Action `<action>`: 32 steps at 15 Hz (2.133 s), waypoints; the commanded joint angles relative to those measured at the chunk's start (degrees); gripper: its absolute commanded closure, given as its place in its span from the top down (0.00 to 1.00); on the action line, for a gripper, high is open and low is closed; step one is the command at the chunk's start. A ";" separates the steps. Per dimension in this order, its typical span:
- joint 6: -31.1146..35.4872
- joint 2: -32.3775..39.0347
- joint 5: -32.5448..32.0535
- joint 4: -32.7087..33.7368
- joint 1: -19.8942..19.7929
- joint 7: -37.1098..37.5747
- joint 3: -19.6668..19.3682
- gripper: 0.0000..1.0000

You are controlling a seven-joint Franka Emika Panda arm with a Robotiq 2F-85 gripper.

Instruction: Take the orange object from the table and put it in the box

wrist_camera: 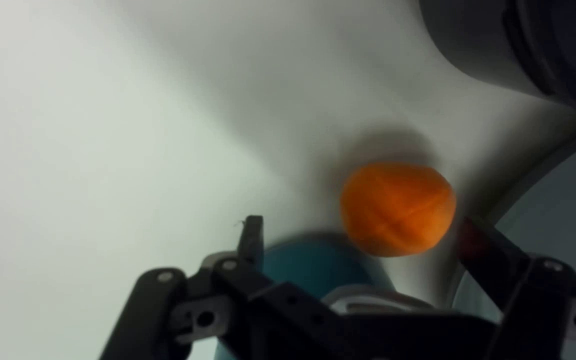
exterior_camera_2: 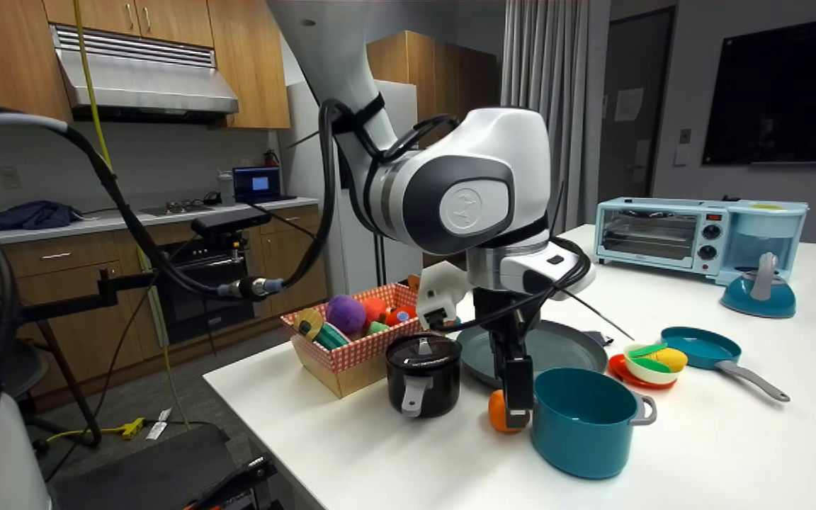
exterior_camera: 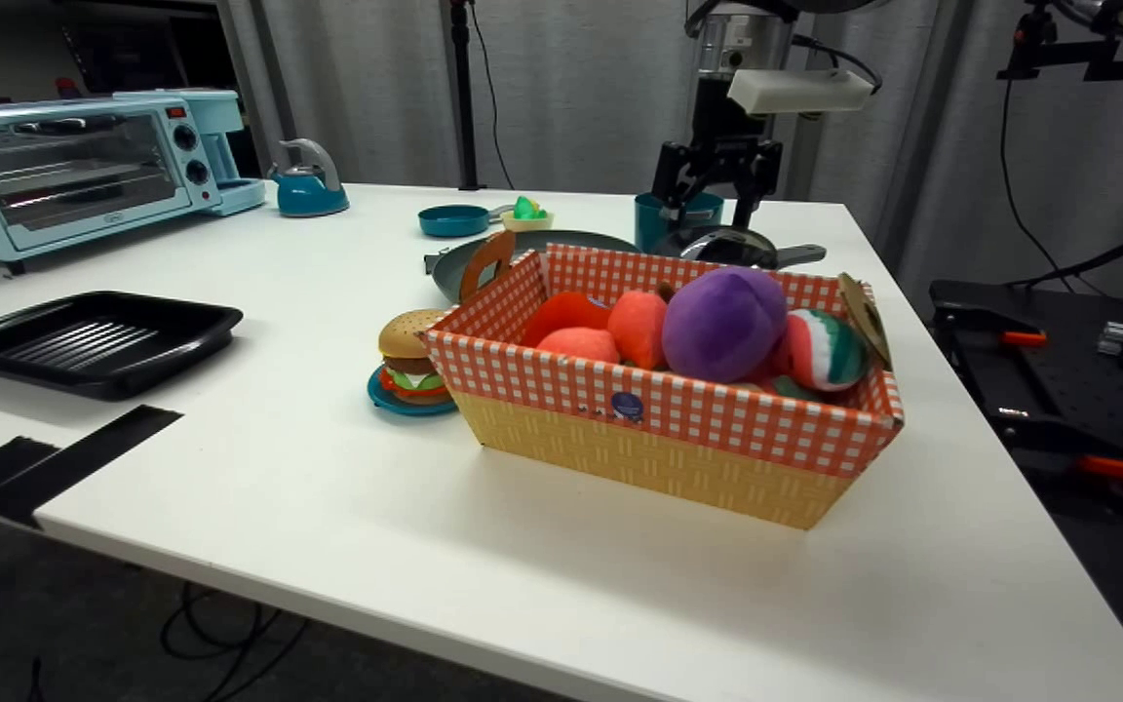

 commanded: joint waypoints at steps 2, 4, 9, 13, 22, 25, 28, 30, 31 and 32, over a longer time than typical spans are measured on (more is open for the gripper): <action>0.38 3.64 3.12 3.00 -0.38 -3.77 0.19 1.00; 0.36 4.86 3.85 3.94 -0.43 -4.59 0.29 1.00; -0.05 6.87 4.19 5.69 -0.32 -5.36 -0.12 1.00; -0.76 7.41 2.91 6.45 0.29 -4.07 -1.25 0.79; -1.29 6.24 1.13 5.18 1.88 -2.10 -3.15 0.76; -1.01 5.45 0.31 4.25 2.38 -1.85 -3.76 0.99; -1.11 4.62 -1.17 3.34 2.93 -1.54 -4.67 1.00; -1.27 4.10 -2.49 2.45 3.36 -1.35 -5.19 1.00; -1.30 3.85 -2.86 1.93 3.59 -1.41 -5.11 1.00; -1.29 3.75 -3.16 1.61 3.71 -1.54 -5.00 1.00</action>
